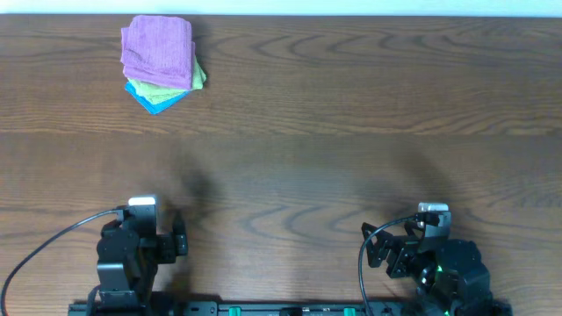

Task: Fold the cloth

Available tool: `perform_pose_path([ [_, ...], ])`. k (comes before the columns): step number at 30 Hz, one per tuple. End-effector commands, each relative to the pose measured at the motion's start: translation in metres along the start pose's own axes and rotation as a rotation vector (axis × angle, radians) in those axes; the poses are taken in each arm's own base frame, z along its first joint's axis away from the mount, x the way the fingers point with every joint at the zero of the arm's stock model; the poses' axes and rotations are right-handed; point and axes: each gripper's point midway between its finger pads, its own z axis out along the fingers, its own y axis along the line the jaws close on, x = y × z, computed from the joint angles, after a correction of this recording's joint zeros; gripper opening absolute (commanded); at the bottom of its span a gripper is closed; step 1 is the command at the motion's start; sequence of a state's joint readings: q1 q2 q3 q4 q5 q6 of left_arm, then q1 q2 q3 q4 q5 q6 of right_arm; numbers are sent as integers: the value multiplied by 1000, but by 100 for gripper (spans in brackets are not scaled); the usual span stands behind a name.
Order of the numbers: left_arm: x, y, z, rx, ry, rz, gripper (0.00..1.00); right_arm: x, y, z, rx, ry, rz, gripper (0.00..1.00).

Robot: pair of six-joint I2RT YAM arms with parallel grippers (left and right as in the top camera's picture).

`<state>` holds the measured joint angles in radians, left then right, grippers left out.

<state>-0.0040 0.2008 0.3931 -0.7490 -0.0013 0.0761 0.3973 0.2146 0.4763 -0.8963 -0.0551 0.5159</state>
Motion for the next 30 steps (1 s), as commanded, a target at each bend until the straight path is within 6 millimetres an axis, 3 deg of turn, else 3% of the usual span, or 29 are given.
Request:
perform_pose_path([
  [1,5,3,3,-20,-18,7,95,-2,-1,-1,6,-9,13,99],
  [15,38,9,19,-54,-3,-20,95,-2,-1,-1,6,-9,13,99],
  [30,67,12,18,-72,107,-11,95,-2,-1,-1,6,-9,13,99],
])
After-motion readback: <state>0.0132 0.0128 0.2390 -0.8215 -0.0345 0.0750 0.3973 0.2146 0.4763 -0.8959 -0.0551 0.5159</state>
